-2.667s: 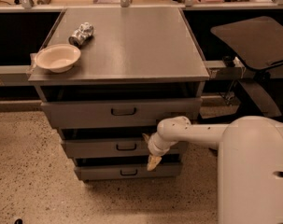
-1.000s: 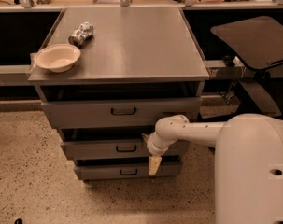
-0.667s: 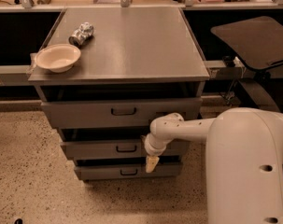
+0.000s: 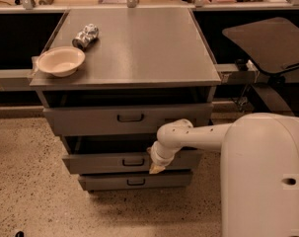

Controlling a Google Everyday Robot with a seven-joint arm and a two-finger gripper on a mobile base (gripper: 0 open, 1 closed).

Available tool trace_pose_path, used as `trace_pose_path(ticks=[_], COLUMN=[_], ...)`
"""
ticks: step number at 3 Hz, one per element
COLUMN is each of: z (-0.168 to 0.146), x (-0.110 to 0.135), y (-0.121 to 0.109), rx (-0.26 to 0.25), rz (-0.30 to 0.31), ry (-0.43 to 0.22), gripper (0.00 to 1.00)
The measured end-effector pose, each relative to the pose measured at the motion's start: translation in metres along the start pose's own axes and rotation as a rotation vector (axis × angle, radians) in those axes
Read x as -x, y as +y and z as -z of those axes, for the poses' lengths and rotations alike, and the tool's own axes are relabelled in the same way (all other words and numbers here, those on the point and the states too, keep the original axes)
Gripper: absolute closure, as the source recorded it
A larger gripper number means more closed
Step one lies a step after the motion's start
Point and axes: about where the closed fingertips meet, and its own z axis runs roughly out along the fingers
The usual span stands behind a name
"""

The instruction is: Open middle drawer

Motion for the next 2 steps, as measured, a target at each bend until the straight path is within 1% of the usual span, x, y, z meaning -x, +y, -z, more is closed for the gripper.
trace_pose_path(ticks=[1,2], z=[0.0044,0.0044], x=[0.0013,0.0013], y=[-0.0006,-0.0005], rx=[0.000,0.000], rz=[0.000,0.000], ry=[0.000,0.000], gripper=[0.35,0.04])
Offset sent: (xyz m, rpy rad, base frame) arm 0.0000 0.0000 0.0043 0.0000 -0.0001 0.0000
